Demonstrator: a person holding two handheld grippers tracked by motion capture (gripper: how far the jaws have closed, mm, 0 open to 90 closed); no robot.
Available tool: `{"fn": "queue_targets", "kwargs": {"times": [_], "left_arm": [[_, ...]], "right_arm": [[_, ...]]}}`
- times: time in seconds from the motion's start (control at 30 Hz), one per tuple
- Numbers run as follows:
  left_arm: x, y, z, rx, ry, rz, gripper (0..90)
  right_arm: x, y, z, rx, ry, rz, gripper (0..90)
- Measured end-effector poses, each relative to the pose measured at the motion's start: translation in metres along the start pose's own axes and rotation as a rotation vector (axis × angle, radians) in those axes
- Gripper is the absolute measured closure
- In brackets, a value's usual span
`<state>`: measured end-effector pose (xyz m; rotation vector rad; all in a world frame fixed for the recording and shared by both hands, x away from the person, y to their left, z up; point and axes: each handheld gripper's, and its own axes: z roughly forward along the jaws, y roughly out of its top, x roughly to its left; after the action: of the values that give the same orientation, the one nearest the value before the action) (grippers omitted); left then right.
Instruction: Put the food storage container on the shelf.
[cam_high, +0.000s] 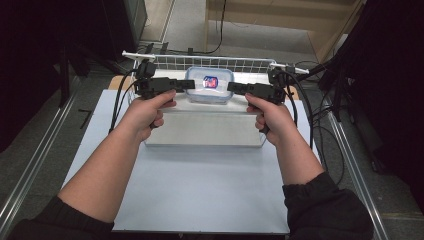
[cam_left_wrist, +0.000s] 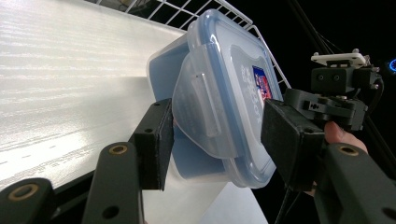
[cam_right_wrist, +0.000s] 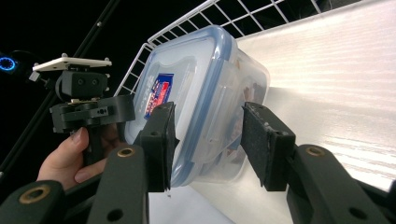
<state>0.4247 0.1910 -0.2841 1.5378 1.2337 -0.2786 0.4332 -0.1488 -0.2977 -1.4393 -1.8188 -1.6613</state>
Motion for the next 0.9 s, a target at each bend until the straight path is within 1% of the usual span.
{"fn": "queue_targets", "kwargs": {"times": [0.13, 0.17, 0.2, 0.37, 0.4, 0.5, 0.6, 0.7, 0.77, 0.83, 0.87, 0.9], "left_arm": [[0.0, 0.0, -0.001, -0.009, 0.022, 0.013, 42.0], [0.0, 0.0, -0.002, -0.012, 0.023, 0.021, 42.7], [0.0, 0.0, -0.002, -0.016, 0.02, 0.023, 43.6], [-0.002, 0.001, -0.006, -0.034, 0.01, 0.034, 43.0], [-0.003, 0.001, -0.006, -0.037, 0.019, 0.04, 42.5], [-0.004, 0.001, -0.009, -0.046, 0.029, 0.055, 40.7], [-0.008, -0.002, -0.012, -0.062, 0.055, 0.089, 37.2], [-0.014, -0.006, -0.017, -0.086, 0.084, 0.134, 36.2], [-0.018, -0.01, -0.019, -0.092, 0.104, 0.157, 35.4], [-0.022, -0.015, -0.022, -0.109, 0.114, 0.184, 34.8], [-0.024, -0.018, -0.025, -0.117, 0.117, 0.203, 34.3], [-0.026, -0.022, -0.028, -0.125, 0.13, 0.229, 34.2]], "right_arm": [[0.001, 0.0, 0.001, 0.003, -0.004, 0.001, 54.4], [0.0, 0.0, 0.001, -0.004, -0.006, -0.01, 54.3], [0.0, 0.0, 0.001, -0.002, -0.009, -0.005, 54.0], [0.001, 0.0, -0.001, -0.005, -0.006, -0.012, 54.3], [0.002, -0.001, -0.001, -0.008, -0.006, -0.014, 53.8], [0.004, -0.001, -0.003, -0.014, -0.005, -0.02, 52.1], [0.007, -0.001, -0.008, -0.016, -0.019, -0.03, 51.5], [0.011, -0.004, -0.013, -0.011, -0.042, -0.065, 48.3], [0.014, -0.006, -0.015, -0.012, -0.057, -0.09, 46.0], [0.019, -0.009, -0.018, -0.015, -0.072, -0.11, 44.3], [0.021, -0.01, -0.019, -0.022, -0.078, -0.122, 43.3], [0.024, -0.012, -0.021, -0.024, -0.081, -0.124, 42.1]]}}
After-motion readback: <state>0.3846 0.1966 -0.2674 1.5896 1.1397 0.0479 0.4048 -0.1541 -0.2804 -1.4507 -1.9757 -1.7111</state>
